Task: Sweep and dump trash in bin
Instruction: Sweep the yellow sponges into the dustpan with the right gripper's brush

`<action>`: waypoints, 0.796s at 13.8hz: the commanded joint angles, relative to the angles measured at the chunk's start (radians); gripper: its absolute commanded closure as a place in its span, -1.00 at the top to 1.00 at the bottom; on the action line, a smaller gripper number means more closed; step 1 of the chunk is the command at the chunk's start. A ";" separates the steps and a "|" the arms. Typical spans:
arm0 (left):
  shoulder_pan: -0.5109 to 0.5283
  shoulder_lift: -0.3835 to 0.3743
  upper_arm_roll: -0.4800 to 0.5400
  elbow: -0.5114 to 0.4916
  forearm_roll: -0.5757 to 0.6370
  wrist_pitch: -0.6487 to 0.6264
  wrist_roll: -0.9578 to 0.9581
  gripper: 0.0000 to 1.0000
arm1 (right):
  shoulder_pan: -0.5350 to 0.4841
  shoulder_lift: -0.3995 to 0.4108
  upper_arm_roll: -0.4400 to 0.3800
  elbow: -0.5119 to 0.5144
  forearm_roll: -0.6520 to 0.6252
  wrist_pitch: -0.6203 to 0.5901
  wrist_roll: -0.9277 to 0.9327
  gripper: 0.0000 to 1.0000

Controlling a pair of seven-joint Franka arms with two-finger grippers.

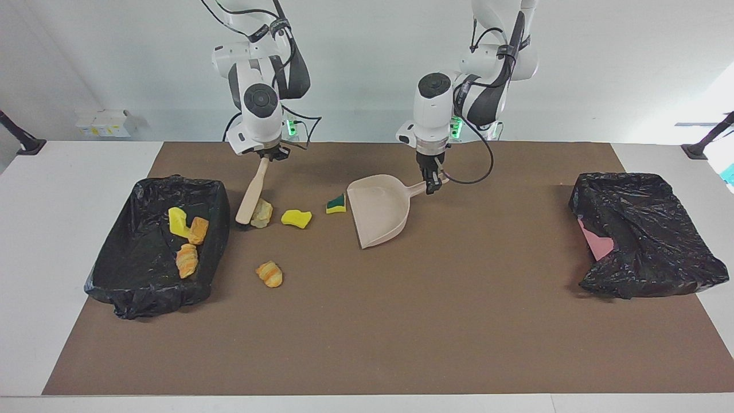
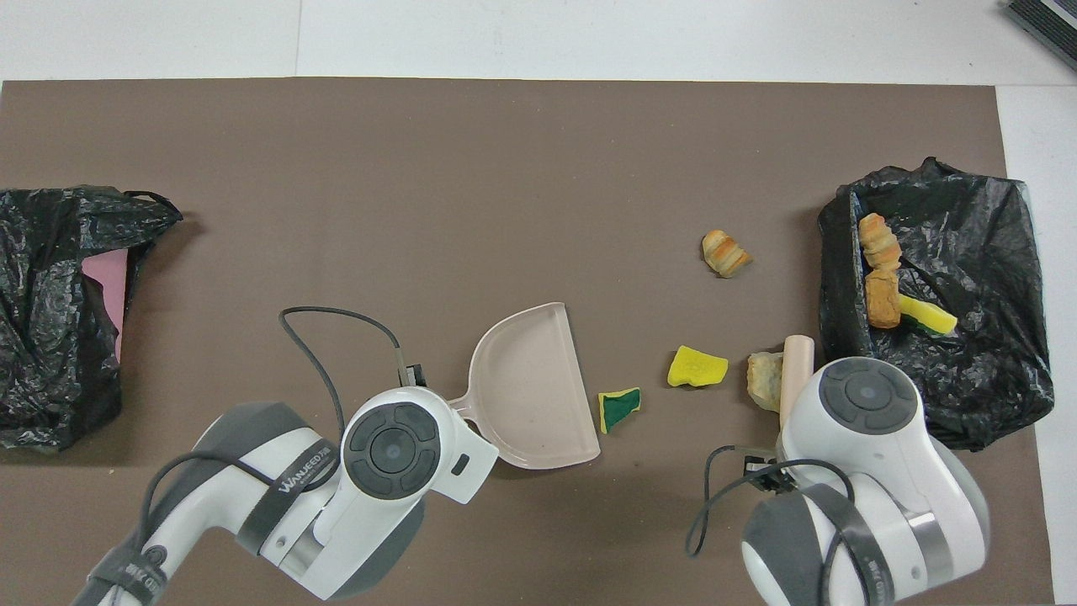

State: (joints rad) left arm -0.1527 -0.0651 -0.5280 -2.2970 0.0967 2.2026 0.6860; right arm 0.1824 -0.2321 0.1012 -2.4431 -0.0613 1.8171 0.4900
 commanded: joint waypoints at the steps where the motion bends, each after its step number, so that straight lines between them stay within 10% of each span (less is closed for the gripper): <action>1: -0.019 -0.033 -0.001 -0.022 -0.014 -0.041 -0.051 -1.00 | 0.055 0.048 0.003 0.033 0.085 0.054 -0.082 -1.00; 11: -0.038 0.044 -0.006 -0.015 -0.015 0.032 -0.121 -1.00 | 0.313 0.165 0.005 0.248 0.299 0.027 -0.050 -1.00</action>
State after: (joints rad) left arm -0.1687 -0.0363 -0.5417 -2.3039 0.0935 2.1971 0.5869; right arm 0.4992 -0.0876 0.1101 -2.2582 0.2160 1.8971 0.4437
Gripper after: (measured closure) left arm 0.683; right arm 0.740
